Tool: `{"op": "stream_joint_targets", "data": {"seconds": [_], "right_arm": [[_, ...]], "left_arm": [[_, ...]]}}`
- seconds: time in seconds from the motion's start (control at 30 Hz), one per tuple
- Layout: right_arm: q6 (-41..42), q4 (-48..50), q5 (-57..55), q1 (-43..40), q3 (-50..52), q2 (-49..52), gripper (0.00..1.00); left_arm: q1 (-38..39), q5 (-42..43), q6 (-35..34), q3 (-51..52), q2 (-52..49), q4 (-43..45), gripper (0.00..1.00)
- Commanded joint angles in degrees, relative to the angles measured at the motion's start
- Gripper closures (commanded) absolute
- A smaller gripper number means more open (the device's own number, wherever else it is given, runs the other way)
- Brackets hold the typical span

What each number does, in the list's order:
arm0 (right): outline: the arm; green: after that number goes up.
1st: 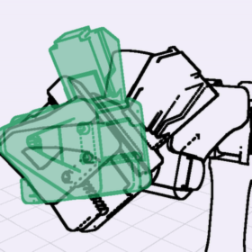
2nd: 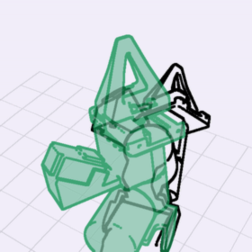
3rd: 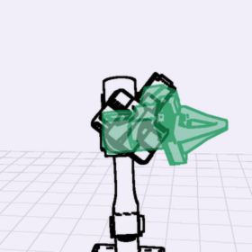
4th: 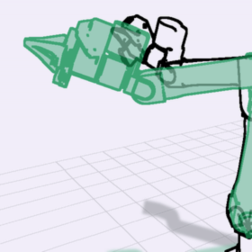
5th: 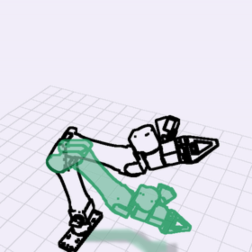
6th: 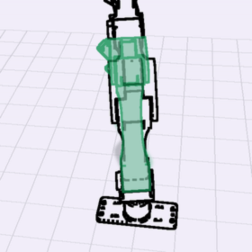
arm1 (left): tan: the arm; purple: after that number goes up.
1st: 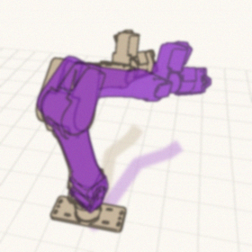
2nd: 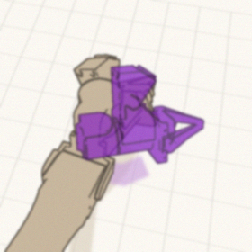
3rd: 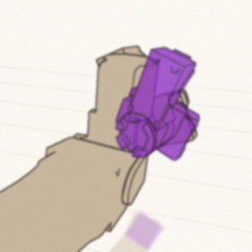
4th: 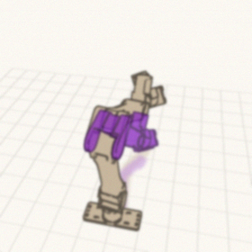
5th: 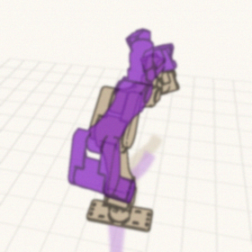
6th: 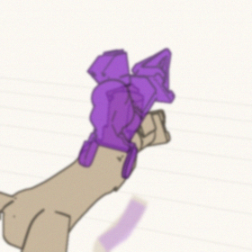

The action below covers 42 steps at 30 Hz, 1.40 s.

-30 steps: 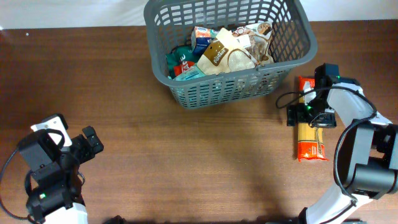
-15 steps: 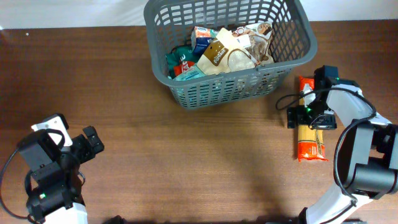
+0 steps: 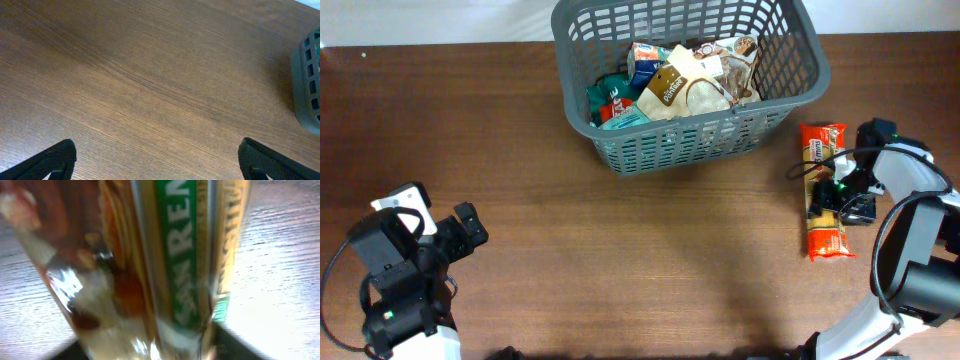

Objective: Pack container
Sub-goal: 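Close the right gripper on the spaghetti pack and lift it upright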

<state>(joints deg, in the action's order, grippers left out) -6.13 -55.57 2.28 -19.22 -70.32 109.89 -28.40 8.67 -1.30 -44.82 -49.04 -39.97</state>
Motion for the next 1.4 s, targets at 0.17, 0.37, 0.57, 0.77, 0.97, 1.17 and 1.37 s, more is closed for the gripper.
{"op": "stream_joint_targets", "data": {"seconds": [0.17,0.37,0.57,0.77,0.97,1.17,1.37], "right_arm": [[0.4,-0.6,3.6,-0.3,0.3,-0.3,0.96],[0.6,-2.2,3.7,-0.3,-0.2,-0.7,0.96],[0.6,-5.4,3.7,-0.3,-6.8,-7.7,0.97],[0.6,-11.2,3.6,-0.3,-20.0,-18.8,0.96],[0.6,-18.3,3.2,-0.2,-26.1,-29.6,0.96],[-4.6,-23.6,6.8,-0.2,-26.1,-39.0,0.96],[-5.7,-22.9,8.5,1.0,-26.3,-46.9,0.96]], "left_arm": [[0.3,1.2,0.9,0.2,0.0,0.3,0.01],[0.3,1.2,0.9,0.2,0.0,0.3,0.01],[0.3,1.2,0.9,0.2,0.0,0.3,0.01],[0.3,1.3,0.9,0.2,0.0,0.3,0.01],[0.3,2.1,0.9,0.2,0.0,0.3,0.01],[0.3,2.1,0.9,0.2,0.0,0.5,0.01],[0.3,2.4,0.9,0.2,0.0,0.5,0.01]]}}
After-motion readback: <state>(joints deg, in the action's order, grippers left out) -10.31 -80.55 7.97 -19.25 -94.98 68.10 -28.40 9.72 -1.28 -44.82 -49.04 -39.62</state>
